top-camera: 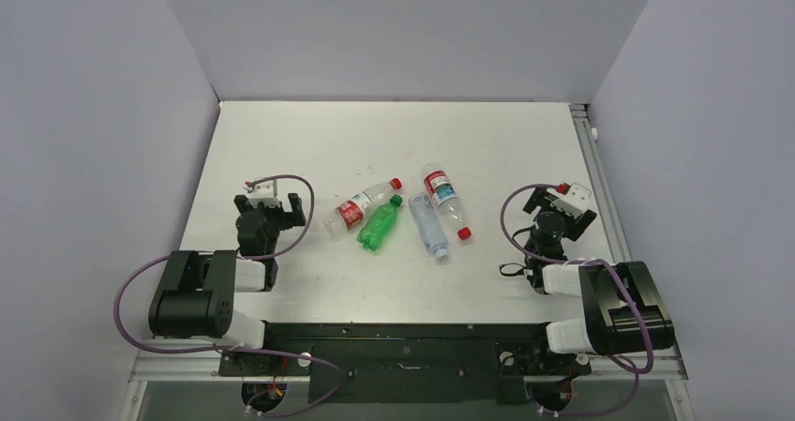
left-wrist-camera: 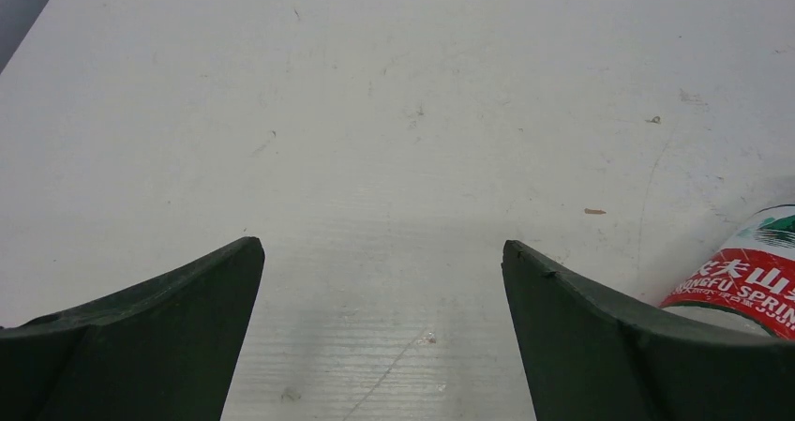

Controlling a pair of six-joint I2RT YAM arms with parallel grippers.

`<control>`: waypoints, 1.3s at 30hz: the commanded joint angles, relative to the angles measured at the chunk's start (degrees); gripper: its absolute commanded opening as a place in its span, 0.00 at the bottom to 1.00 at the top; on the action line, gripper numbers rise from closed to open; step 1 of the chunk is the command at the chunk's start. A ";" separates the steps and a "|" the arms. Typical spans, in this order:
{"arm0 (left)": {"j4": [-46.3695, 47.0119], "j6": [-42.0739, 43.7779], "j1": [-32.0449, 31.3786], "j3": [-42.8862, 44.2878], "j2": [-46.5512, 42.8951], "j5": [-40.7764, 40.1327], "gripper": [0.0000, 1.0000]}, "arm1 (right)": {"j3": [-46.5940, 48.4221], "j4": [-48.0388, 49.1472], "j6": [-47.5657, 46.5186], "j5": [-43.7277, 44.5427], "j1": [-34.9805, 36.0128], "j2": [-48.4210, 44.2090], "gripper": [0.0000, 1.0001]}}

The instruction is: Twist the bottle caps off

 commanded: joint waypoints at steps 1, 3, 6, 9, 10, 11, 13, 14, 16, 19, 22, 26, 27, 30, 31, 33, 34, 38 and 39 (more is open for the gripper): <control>1.79 -0.14 -0.26 1.14 -0.43 -0.38 0.97 | 0.89 3.14 0.43 -0.45 -0.25 -0.48 0.87; 1.77 -0.14 -0.26 1.14 -0.44 -0.33 0.97 | 0.89 3.09 0.45 -0.49 -0.25 -0.39 0.87; 1.76 -0.14 -0.26 1.14 -0.36 -0.41 0.97 | 0.89 3.13 0.54 -0.45 -0.29 -0.48 0.87; 1.63 -0.14 -0.26 1.20 -0.32 -0.24 0.97 | 0.85 3.11 0.69 -0.61 -0.32 -0.50 0.87; 1.55 -0.14 -0.26 1.26 -0.34 -0.24 0.97 | 0.81 3.15 0.70 -0.64 -0.28 -0.55 0.87; 1.57 -0.14 -0.26 1.24 -0.37 -0.19 0.97 | 0.81 3.22 0.69 -0.66 -0.28 -0.55 0.87; 1.47 -0.16 -0.19 1.34 -0.37 -0.05 0.97 | 0.72 3.40 0.43 -0.25 -0.25 -0.98 0.87; 1.69 -0.32 0.05 1.21 -0.45 0.08 0.97 | 1.11 1.27 0.06 -0.07 -0.12 -1.63 0.87; -1.53 -1.58 2.37 2.19 -1.94 3.35 0.97 | 3.60 -7.81 -2.03 -0.86 1.75 -8.15 0.87; -17.37 -2.78 5.05 11.13 -8.59 6.76 0.97 | 10.60 -21.96 -1.48 0.36 4.80 -12.47 0.87; -35.83 0.71 5.42 19.70 -11.78 9.21 0.97 | 18.93 -34.12 2.64 -8.53 5.82 -14.50 0.87; -59.65 5.01 5.06 36.08 -12.09 15.13 0.97 | 31.35 -46.86 8.51 -11.79 8.50 -14.93 0.87; -67.71 5.82 4.95 42.76 -10.43 16.37 0.97 | 34.81 -50.10 11.09 -12.82 8.70 -14.67 0.87; -81.27 9.86 4.17 55.01 -5.19 22.44 0.97 | 40.83 -56.57 12.86 -19.51 9.26 -12.29 0.87; -88.58 12.55 3.20 60.79 -3.87 23.84 0.97 | 43.81 -60.55 12.80 -21.34 9.20 -11.68 0.87; -98.56 17.52 -0.04 67.96 -0.33 25.82 0.97 | 48.02 -66.12 12.72 -27.44 9.10 -9.27 0.87; -101.48 18.97 -1.95 71.24 1.67 24.92 0.97 | 49.55 -68.24 13.05 -28.03 9.13 -8.67 0.87; -109.00 25.06 -11.69 72.32 5.23 15.89 0.97 | 55.62 -77.49 14.10 -24.98 11.75 -7.25 0.87; -108.54 26.02 -13.66 71.80 5.60 13.79 0.97 | 55.55 -78.41 13.72 -22.74 13.83 -8.13 0.87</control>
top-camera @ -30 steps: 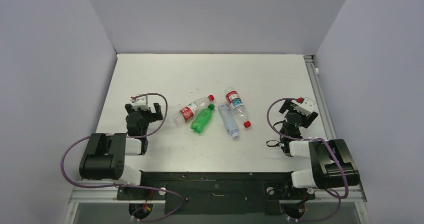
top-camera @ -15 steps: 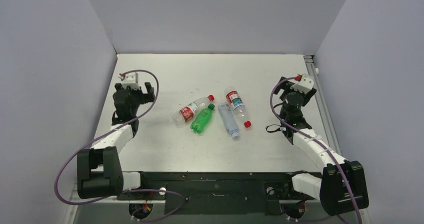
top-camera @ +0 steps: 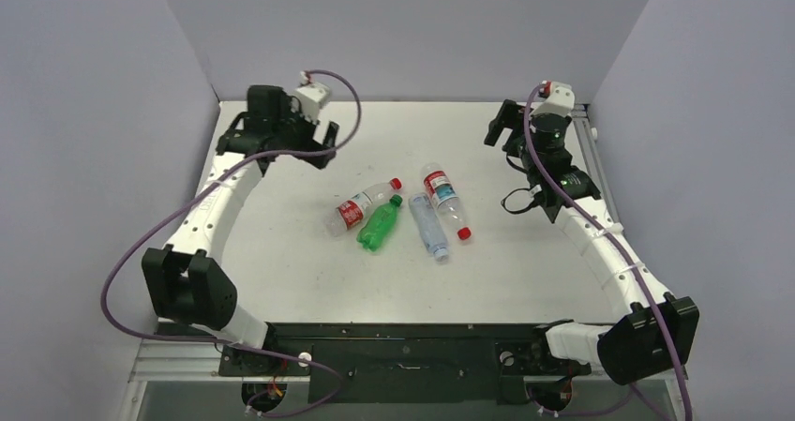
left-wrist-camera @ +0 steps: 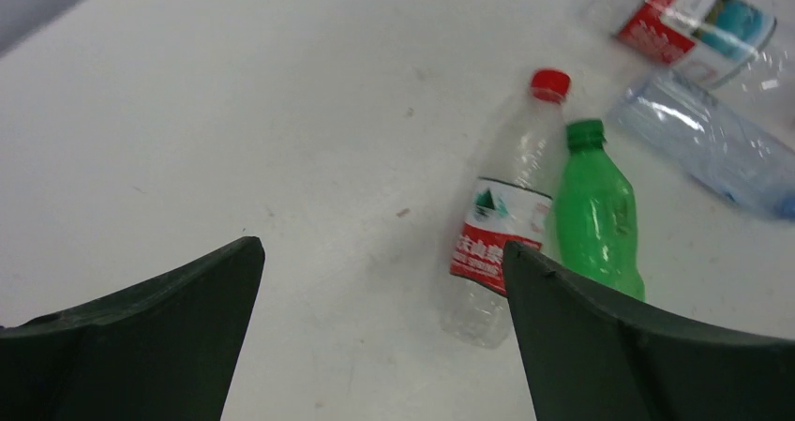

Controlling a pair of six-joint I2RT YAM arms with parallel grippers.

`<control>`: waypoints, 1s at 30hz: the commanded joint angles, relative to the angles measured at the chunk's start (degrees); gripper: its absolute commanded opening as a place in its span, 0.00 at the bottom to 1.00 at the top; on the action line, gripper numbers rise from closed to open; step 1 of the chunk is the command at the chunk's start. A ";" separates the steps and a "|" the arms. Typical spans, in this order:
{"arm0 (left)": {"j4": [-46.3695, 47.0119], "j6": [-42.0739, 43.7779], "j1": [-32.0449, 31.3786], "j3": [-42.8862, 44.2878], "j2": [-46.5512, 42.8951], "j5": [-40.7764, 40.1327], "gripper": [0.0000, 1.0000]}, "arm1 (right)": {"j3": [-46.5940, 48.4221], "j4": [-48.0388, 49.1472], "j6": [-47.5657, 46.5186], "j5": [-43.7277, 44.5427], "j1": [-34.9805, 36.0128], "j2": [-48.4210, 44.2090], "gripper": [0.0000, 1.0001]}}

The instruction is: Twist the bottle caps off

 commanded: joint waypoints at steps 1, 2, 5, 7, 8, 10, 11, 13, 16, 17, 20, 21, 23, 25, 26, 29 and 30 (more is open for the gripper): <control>-15.21 8.55 -7.54 -0.75 3.87 -5.41 0.97 | 2.70 -12.35 0.71 2.29 6.05 -1.09 0.87; -15.23 9.01 -8.55 -0.87 4.34 -5.44 0.97 | 2.37 -12.57 0.45 4.67 7.06 -2.28 0.87; -16.26 9.45 -10.14 -0.43 6.65 -3.70 0.97 | 0.89 -13.96 0.20 6.81 10.18 -3.90 0.87; -15.84 9.66 -11.79 -0.88 7.75 -3.58 0.97 | -0.23 -14.19 -0.08 8.74 11.84 -5.00 0.87; -15.46 9.91 -12.36 -1.73 8.39 -4.12 0.97 | -0.50 -14.16 -0.34 9.21 12.41 -5.85 0.87; -14.04 10.19 -13.68 -3.26 9.34 -4.64 0.97 | -1.22 -13.86 -0.93 10.57 13.78 -6.99 0.87; -12.97 10.21 -14.24 -3.75 9.71 -4.48 0.97 | -1.34 -13.59 -1.29 10.21 14.24 -7.51 0.87; -11.87 9.88 -14.73 -4.87 10.87 -3.29 0.97 | -1.18 -13.35 -1.29 10.17 14.33 -7.70 0.87; -9.97 9.35 -15.23 -7.35 12.01 -1.66 0.97 | 1.56 -16.62 1.96 8.75 12.90 -6.61 0.88; -8.53 9.26 -15.52 -8.04 12.05 -1.21 0.97 | 1.67 -16.61 2.18 1.65 10.33 -6.38 0.89; -4.76 9.07 -15.92 -11.12 12.34 -0.78 0.97 | 0.54 -13.79 4.14 -7.26 6.84 -7.13 0.90; -4.07 9.05 -16.05 -11.55 12.48 -1.12 0.97 | 0.64 -13.82 4.06 -5.82 7.28 -7.66 0.90; -2.16 9.28 -16.31 -12.70 13.47 -2.53 0.97 | 1.50 -14.96 2.86 0.55 9.97 -7.79 0.90; -0.09 9.65 -16.43 -13.85 15.03 -4.31 0.97 | 3.45 -17.41 1.64 5.44 12.48 -7.04 0.90; 1.15 9.92 -16.39 -14.01 15.50 -4.72 0.97 | 4.29 -17.99 1.14 5.31 13.06 -6.78 0.90; 4.04 10.36 -16.36 -14.38 17.45 -6.16 0.97 | 4.31 -17.20 0.19 4.14 13.74 -6.59 0.90; 5.22 10.43 -16.36 -14.32 17.89 -6.46 0.97 | 4.32 -16.78 0.28 3.18 13.88 -6.49 0.90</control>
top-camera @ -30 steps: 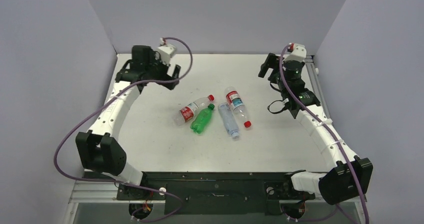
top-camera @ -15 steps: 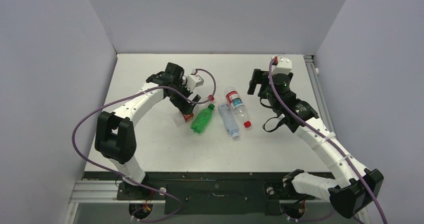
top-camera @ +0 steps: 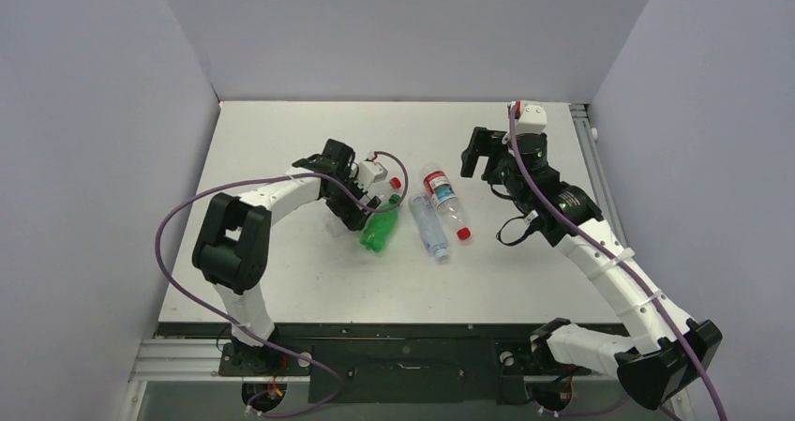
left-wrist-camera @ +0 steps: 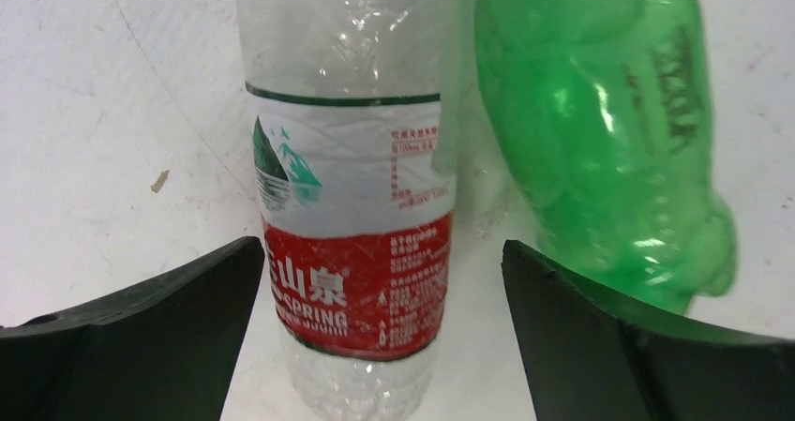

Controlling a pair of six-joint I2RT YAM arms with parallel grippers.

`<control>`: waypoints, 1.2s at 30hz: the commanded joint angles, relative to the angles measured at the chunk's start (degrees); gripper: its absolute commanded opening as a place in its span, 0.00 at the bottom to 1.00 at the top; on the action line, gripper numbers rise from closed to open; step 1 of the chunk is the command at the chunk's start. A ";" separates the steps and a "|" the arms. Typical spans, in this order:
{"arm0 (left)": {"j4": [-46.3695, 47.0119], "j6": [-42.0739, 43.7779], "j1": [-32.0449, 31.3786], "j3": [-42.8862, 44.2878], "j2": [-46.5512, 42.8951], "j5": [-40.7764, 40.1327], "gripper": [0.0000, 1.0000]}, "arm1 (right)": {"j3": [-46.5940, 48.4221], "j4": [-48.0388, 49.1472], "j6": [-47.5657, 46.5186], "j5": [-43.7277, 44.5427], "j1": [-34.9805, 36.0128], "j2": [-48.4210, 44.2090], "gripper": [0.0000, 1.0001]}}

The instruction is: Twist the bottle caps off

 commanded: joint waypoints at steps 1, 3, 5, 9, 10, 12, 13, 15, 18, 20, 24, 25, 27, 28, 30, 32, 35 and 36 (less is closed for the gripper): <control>8.05 1.18 -0.09 0.22 2.86 -2.06 0.97 | 2.84 0.83 -0.90 0.66 0.63 0.10 0.90; 9.23 1.39 -0.09 0.55 4.34 -2.35 0.98 | 2.98 1.33 -0.16 0.02 1.04 0.17 0.90; 9.90 1.70 -0.03 0.77 5.66 -2.63 0.89 | 2.99 1.78 0.60 -0.24 1.91 0.24 0.90; 10.30 2.06 0.78 0.25 5.61 -2.10 0.64 | 3.22 2.06 2.20 1.01 3.72 0.70 0.90; 9.93 2.07 0.96 0.13 5.07 -1.56 0.61 | 3.25 2.09 2.49 1.48 4.06 0.92 0.90; 8.24 2.53 1.57 0.68 2.84 -0.22 0.51 | 3.97 2.03 5.44 2.15 4.83 1.89 0.90; 5.64 2.87 1.77 1.58 1.32 0.22 0.45 | 5.04 1.52 6.78 2.35 5.04 2.35 0.90; -0.47 3.54 1.94 6.32 -0.44 1.99 0.43 | 8.00 -0.32 10.62 2.78 5.90 4.48 0.89; -8.76 3.60 2.80 16.75 -3.69 6.46 0.43 | 14.99 -3.42 13.79 5.21 8.92 8.76 0.89; -12.48 3.17 3.82 21.06 -6.84 11.47 0.44 | 17.95 -3.23 14.83 5.59 11.75 10.12 0.89; -14.33 2.13 4.95 23.18 -15.01 19.17 0.44 | 23.49 -1.23 15.58 3.94 13.56 11.54 0.89; -13.45 1.42 4.98 22.67 -16.53 20.72 0.44 | 24.37 -1.01 15.63 2.83 13.64 11.92 0.89; -11.13 0.33 4.96 20.15 -21.42 22.76 0.44 | 26.33 -0.23 15.82 1.14 13.80 12.28 0.89; -10.33 0.14 4.88 17.90 -24.65 23.36 0.44 | 27.42 0.34 15.86 0.08 13.91 12.38 0.89; -6.31 -0.61 4.33 14.21 -29.62 24.36 0.44 | 28.44 1.69 16.06 -1.62 14.01 12.43 0.88; -3.63 -1.02 3.51 10.71 -34.21 25.26 0.44 | 29.02 3.53 16.24 -3.95 14.22 12.16 0.88; 0.45 -3.06 2.44 5.97 -38.67 25.68 0.43 | 28.93 6.21 15.84 -7.40 14.91 11.05 0.86; 2.79 -4.93 1.86 5.27 -40.06 25.23 0.41 | 28.81 7.60 15.50 -9.30 15.51 10.76 0.86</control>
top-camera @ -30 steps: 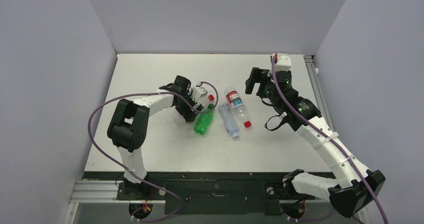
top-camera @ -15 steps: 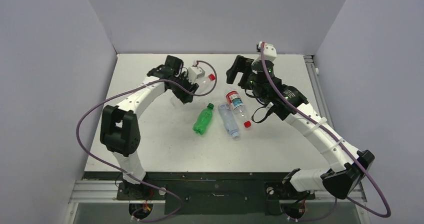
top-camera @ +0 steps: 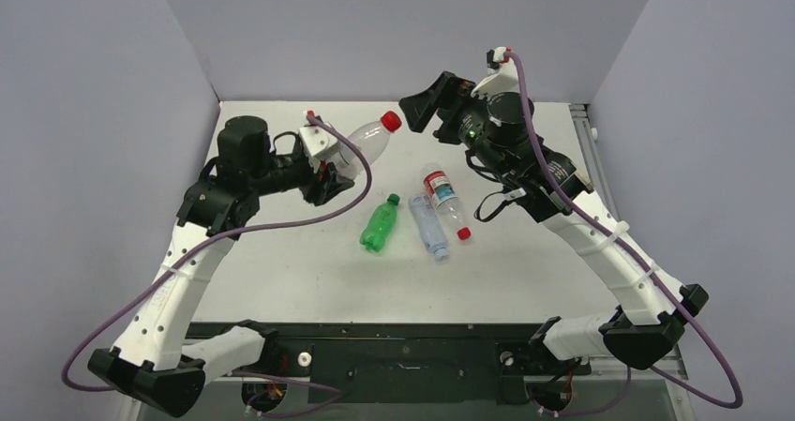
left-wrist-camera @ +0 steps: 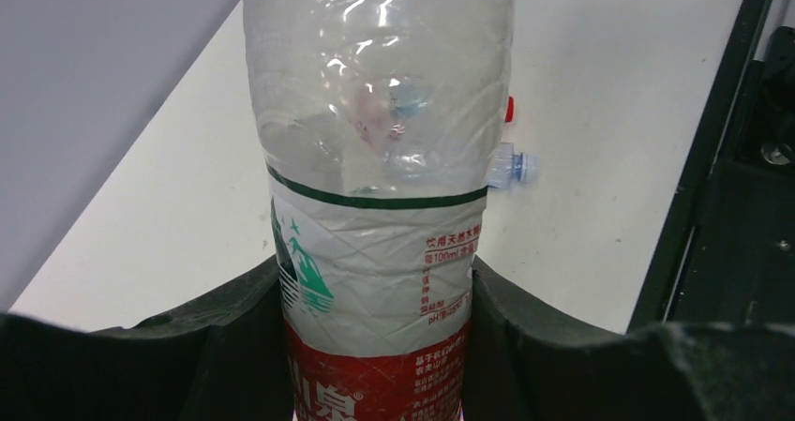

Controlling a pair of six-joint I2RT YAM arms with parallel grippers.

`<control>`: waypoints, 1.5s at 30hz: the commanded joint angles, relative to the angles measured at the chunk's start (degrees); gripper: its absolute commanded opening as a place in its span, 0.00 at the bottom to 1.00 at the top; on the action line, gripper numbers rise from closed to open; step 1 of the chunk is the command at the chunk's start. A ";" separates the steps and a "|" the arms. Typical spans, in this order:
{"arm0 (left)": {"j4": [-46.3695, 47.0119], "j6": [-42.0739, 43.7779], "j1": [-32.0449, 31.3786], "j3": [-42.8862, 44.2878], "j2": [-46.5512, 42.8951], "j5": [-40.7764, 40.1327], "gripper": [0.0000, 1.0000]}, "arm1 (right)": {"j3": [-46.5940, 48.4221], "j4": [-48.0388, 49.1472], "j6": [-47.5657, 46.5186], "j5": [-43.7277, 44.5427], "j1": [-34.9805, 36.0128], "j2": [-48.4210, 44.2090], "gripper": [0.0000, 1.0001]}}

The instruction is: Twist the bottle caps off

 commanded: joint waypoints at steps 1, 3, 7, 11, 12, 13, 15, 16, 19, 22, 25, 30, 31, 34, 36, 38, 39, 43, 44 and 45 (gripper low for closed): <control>8.43 -5.45 -1.52 -4.62 -3.25 2.21 0.40 | 1.00 6.30 -0.82 -7.43 2.13 -1.75 0.86; 9.83 -8.11 -2.66 -4.35 -3.41 2.06 0.38 | 0.00 8.78 -2.22 -12.79 3.23 -2.67 0.85; 10.85 -10.26 -4.30 -3.77 -4.13 1.82 0.36 | -0.21 9.54 -4.43 -13.70 5.35 -3.37 0.82; 12.54 -10.55 -5.29 -4.00 -5.29 1.28 0.34 | 2.05 7.01 -5.35 -11.91 6.42 -2.21 0.69; 12.61 -10.48 -5.39 -3.92 -5.39 1.31 0.34 | 2.70 6.73 -5.55 -11.66 6.48 -1.88 0.64; 12.73 -10.57 -5.52 -4.03 -5.64 1.31 0.33 | 2.92 6.33 -5.73 -10.95 6.77 -1.81 0.61; 12.83 -10.65 -5.64 -4.39 -6.11 1.57 0.32 | 3.48 5.87 -6.38 -9.46 7.40 -1.53 0.51; 12.93 -10.81 -5.69 -4.86 -6.28 1.56 0.32 | 4.00 5.64 -6.93 -9.21 7.88 -1.24 0.42; 14.18 -11.54 -5.74 -6.00 -7.25 1.74 0.39 | 5.37 4.72 -7.80 -6.52 8.89 -0.49 0.23; 16.45 -13.85 -5.83 -7.43 -8.21 1.86 0.95 | 7.38 3.76 -10.10 -4.41 11.45 0.30 0.07; 20.09 -16.78 -5.83 -7.86 -8.65 4.12 0.97 | 9.57 1.27 -12.55 -0.81 14.04 2.27 0.00; 23.16 -19.92 -5.79 -6.83 -8.72 5.58 0.97 | 13.14 -1.77 -17.72 7.03 19.85 4.48 0.00; 23.32 -20.27 -5.77 -6.37 -8.90 5.29 0.97 | 13.73 -1.92 -18.31 7.74 20.77 4.87 0.00; 23.59 -19.75 -5.75 -5.93 -11.19 5.19 0.96 | 15.38 -2.57 -19.03 9.76 21.99 5.74 0.00; 23.10 -18.75 -5.75 -6.26 -12.87 6.08 0.85 | 16.89 -3.25 -19.63 10.35 22.78 6.56 0.00; 21.80 -17.66 -5.75 -6.86 -14.24 6.95 0.76 | 17.97 -3.79 -20.17 11.13 23.58 7.24 0.00; 21.24 -16.71 -5.75 -7.34 -14.61 7.29 0.70 | 18.26 -3.81 -20.53 11.37 24.01 7.50 0.00; 17.66 -14.30 -5.75 -7.75 -15.14 7.68 0.51 | 18.62 -3.93 -20.96 12.02 25.00 8.10 0.00; 17.33 -13.99 -5.75 -7.96 -15.15 7.22 0.50 | 18.75 -4.09 -20.99 12.08 25.18 8.35 0.00; 17.34 -13.77 -5.75 -8.16 -15.26 7.07 0.49 | 18.96 -4.22 -21.06 12.11 25.46 8.40 0.00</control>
